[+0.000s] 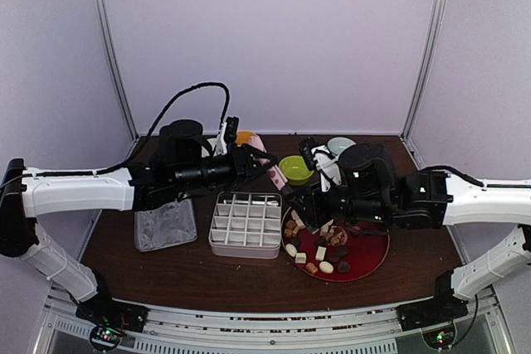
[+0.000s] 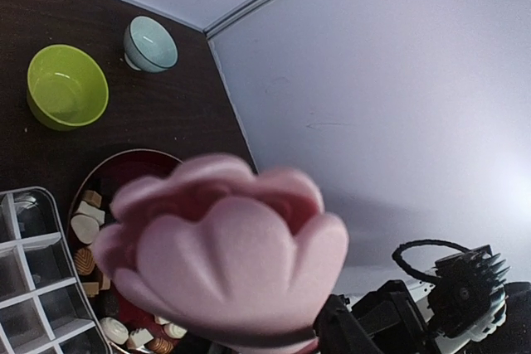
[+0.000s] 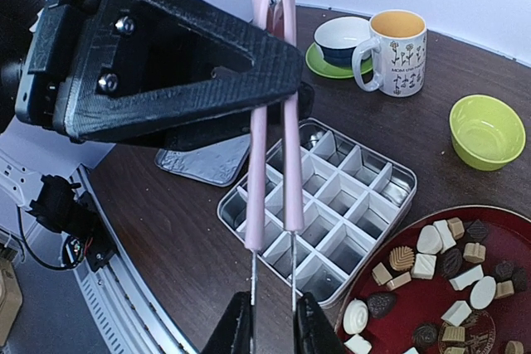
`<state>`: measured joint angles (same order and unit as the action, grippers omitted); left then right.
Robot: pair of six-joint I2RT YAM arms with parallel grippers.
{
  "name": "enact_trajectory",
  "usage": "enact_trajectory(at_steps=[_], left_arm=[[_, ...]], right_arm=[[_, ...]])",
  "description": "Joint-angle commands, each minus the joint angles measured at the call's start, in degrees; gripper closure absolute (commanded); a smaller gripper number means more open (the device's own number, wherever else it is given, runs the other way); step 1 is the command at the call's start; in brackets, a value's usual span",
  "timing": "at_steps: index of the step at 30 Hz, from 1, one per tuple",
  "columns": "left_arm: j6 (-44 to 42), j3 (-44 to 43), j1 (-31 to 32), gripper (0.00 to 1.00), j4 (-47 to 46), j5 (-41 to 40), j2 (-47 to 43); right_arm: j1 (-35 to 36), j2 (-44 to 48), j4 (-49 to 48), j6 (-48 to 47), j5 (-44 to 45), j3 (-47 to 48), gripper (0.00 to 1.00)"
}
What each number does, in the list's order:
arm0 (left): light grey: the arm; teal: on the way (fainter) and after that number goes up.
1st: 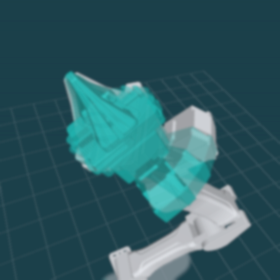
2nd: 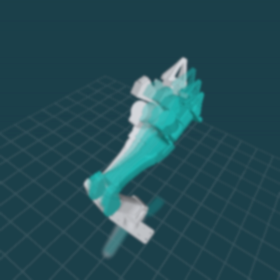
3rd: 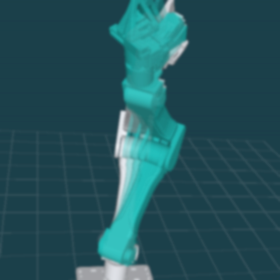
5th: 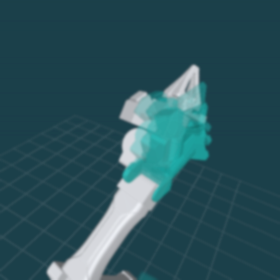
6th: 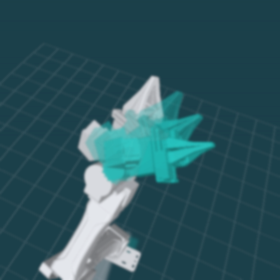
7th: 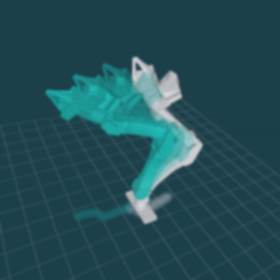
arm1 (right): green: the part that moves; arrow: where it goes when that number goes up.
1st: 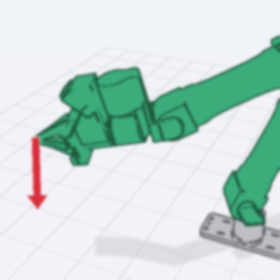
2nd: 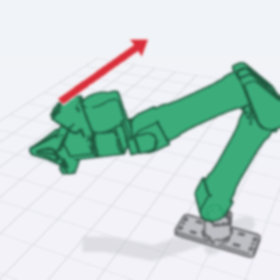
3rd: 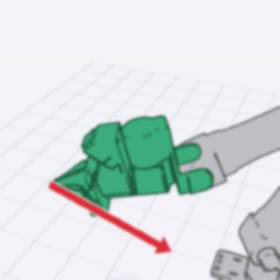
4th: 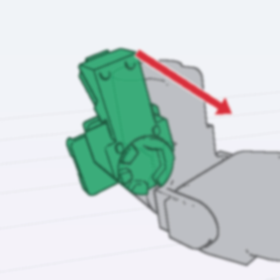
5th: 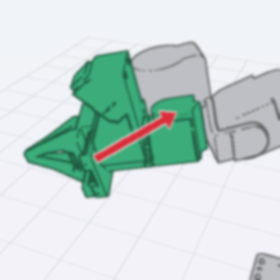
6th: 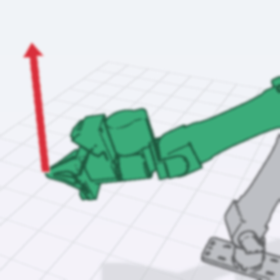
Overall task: Pack the chocolate
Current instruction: Adjust the clamp.
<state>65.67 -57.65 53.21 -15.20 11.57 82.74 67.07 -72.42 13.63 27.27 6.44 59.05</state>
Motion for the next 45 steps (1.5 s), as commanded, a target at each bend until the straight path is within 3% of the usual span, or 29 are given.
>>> enact_trajectory(at_steps=[1, 7, 10, 13, 17, 22, 26, 29, 37, 45], left_arm=[[1.5, -1.7, 0.0, 0.62, -2.4, -0.5, 1.3], [3.6, -1.1, -0.1, 0.69, -3.8, -0.6, 1.7], [3.6, -1.0, -0.1, 0.81, -3.7, -0.7, 1.6], [4.2, -0.3, -0.1, 0.84, -4.7, -0.9, 1.5], [4.7, -0.1, -0.1, 0.82, -5.1, -0.7, 1.5], [5.3, 0.5, -0.1, 0.82, -5.4, -1.2, 1.1], [7.1, 1.5, -0.1, 0.82, -7.7, -1.4, 0.4], [8.0, 1.7, -0.1, 0.82, -8.2, -1.3, 0.0], [8.3, 2.0, -0.1, 0.82, -8.6, -1.2, -0.4], [9.0, 2.4, -0.1, 0.82, -9.8, -0.9, -0.2]], right_arm=[[0.6, -0.8, 0.3, -2.5, 3.2, 2.4, 0.84], [0.9, -1.3, 0.5, -4.2, 3.9, 2.4, 0.84], [1.2, -1.3, 0.5, -4.6, 4.5, 2.3, 0.83], [1.2, -1.0, 0.3, -4.7, 4.8, 2.0, 0.82], [1.2, -1.1, 0.8, -5.1, 5.3, 1.8, 0.82], [1.3, -0.9, 1.1, -5.1, 6.3, 1.5, 0.74], [1.3, -0.1, 0.3, -4.5, 7.1, 0.3, 0.57], [1.3, 0.5, -1.0, -3.7, 7.2, -0.9, 0.52], [1.7, -1.2, 0.5, -3.0, 6.0, -0.4, 0.48], [1.6, -1.8, 0.0, -3.0, 6.5, -0.6, 0.59]])
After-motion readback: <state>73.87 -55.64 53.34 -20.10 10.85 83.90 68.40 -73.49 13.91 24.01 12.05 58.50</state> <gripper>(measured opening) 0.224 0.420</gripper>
